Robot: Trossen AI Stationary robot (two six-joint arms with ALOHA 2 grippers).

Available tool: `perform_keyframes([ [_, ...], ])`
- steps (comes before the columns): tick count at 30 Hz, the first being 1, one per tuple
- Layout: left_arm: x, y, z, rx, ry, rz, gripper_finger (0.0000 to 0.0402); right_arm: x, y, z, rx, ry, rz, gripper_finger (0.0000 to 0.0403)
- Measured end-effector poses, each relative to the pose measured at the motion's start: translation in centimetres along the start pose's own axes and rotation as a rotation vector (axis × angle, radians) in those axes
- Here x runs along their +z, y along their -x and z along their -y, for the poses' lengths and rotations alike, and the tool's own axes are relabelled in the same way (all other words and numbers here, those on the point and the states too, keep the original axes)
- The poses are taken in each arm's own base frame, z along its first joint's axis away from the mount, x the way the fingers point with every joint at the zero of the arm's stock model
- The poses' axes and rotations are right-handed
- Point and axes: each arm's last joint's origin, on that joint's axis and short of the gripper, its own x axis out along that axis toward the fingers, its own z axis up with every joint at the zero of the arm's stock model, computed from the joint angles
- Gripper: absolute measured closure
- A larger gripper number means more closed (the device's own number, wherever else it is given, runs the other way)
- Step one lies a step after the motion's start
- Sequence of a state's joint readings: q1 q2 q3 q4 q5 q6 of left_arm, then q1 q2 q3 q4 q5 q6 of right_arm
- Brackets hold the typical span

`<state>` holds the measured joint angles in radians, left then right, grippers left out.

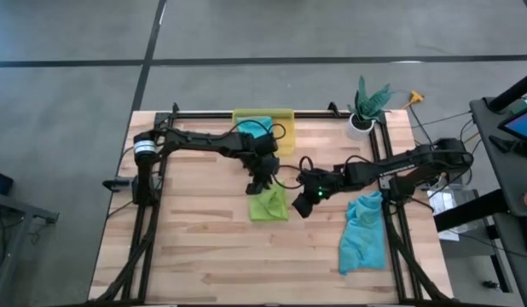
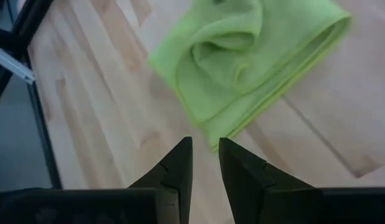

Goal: Fold microfiber towels
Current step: Fold the green microfiber cloth

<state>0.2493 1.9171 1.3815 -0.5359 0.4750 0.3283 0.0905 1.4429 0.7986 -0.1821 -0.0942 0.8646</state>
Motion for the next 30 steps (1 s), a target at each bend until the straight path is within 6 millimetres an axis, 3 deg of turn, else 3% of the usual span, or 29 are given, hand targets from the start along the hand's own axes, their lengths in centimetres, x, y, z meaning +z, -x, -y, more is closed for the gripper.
perform_keyframes([
  [6,0.6,-0.4,-0.5,0.033,-0.038,0.064,0.0291,-0.6,0.0,-1.0,0.033,-0.029,-0.019,0.0328],
  [12,-0.3,-2.0,-0.6,-0.049,-0.058,0.015,0.0291,-1.4,0.1,-1.9,0.053,-0.049,-0.04,0.0328],
  [22,0.0,-1.3,-0.5,-0.045,-0.217,0.004,0.0291,-2.4,0.1,-2.7,0.066,-0.089,-0.068,0.0328],
  [30,-0.6,-2.2,-0.8,-0.057,-0.207,-0.026,0.0291,-2.4,0.2,-2.9,0.074,-0.085,-0.067,0.0328],
])
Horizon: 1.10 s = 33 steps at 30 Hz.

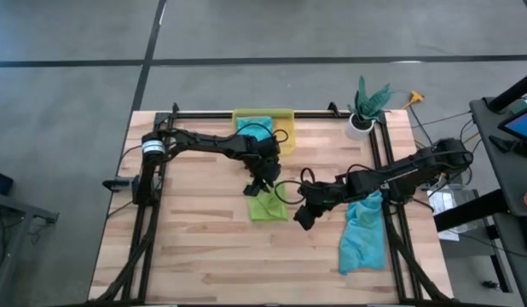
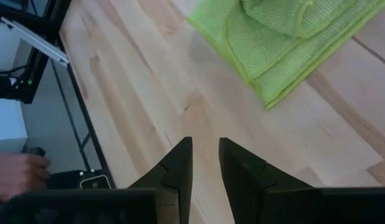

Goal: Fold microfiber towels
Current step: Fold the green microfiber cloth

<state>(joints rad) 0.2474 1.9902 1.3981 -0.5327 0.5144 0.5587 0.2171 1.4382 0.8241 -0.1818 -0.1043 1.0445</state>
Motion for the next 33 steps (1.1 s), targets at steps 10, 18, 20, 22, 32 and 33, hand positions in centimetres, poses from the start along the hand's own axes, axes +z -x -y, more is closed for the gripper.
perform_keyframes([
  [10,-0.1,-0.1,-0.2,0.043,-0.028,-0.023,0.0291,0.0,0.0,0.0,0.001,0.006,0.0,0.0328],
  [18,-1.0,-1.8,-0.4,-0.005,0.0,-0.06,0.0291,-0.1,0.1,0.1,-0.008,0.008,-0.007,0.0328],
  [20,-1.0,-1.8,-0.4,-0.007,0.005,-0.063,0.0291,-0.2,0.3,0.2,-0.016,0.007,-0.013,0.0328],
  [22,-0.9,-1.8,-0.4,-0.001,0.01,-0.053,0.0291,-0.2,0.4,0.2,-0.011,0.008,-0.012,0.0328],
  [32,-0.2,-1.1,-0.3,0.012,0.012,-0.041,0.0319,0.2,0.8,0.7,-0.041,0.035,0.021,0.0328],
  [33,-0.2,-1.2,-0.3,0.01,0.018,-0.044,0.033,0.2,0.9,0.7,-0.04,0.037,0.024,0.0328],
])
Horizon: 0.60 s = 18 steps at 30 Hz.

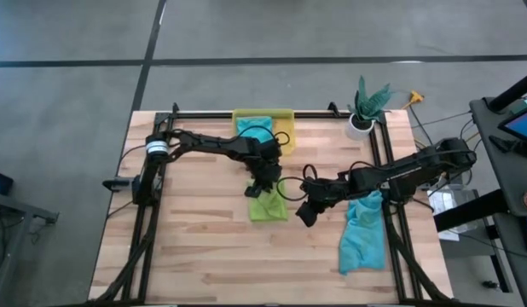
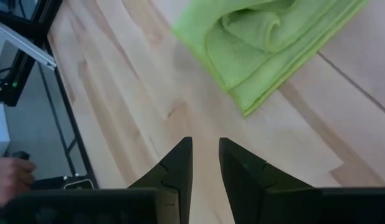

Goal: Fold microfiber towels
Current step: Fold the green microfiber cloth

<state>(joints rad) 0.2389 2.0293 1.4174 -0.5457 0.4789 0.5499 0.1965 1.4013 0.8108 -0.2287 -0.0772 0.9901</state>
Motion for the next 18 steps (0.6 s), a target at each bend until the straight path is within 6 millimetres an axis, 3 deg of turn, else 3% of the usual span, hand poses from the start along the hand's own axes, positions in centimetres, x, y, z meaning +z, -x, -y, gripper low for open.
perform_keyframes([
  [6,-0.5,-0.1,0.2,-0.017,0.037,-0.029,0.0396,0.0,0.0,0.1,-0.002,0.005,0.001,0.0328],
  [13,-0.5,0.1,0.3,-0.018,0.053,-0.062,0.04,0.1,0.0,0.1,-0.018,0.004,0.024,0.0328],
  [18,0.8,2.1,0.7,0.009,0.081,-0.028,0.0401,0.4,0.0,0.3,-0.027,0.008,0.04,0.0328],
])
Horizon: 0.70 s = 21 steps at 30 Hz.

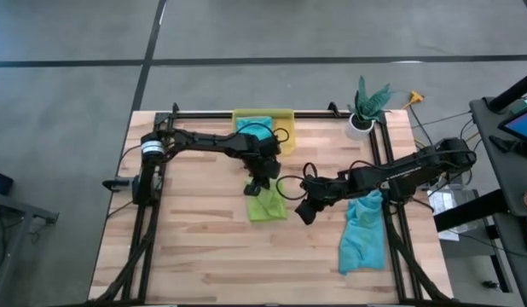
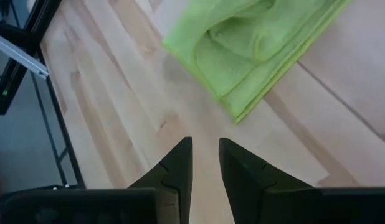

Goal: Fold microfiber towels
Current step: Fold the green microfiber cloth

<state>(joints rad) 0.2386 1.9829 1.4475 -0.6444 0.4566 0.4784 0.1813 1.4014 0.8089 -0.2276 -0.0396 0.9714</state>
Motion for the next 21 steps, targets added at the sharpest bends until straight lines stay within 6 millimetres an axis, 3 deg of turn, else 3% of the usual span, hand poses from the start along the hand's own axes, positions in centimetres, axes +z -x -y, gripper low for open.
perform_keyframes([
  [5,0.3,2.1,1.4,-0.008,0.034,-0.012,0.0401,0.2,0.0,0.1,-0.011,0.007,0.019,0.0328],
  [11,0.1,3.0,3.7,-0.053,0.052,-0.073,0.0401,0.2,-0.2,0.2,-0.027,0.018,0.038,0.0328],
  [21,-0.8,1.4,6.8,-0.109,0.085,-0.143,0.0401,0.0,-0.6,0.8,-0.067,0.072,0.075,0.0328],
])
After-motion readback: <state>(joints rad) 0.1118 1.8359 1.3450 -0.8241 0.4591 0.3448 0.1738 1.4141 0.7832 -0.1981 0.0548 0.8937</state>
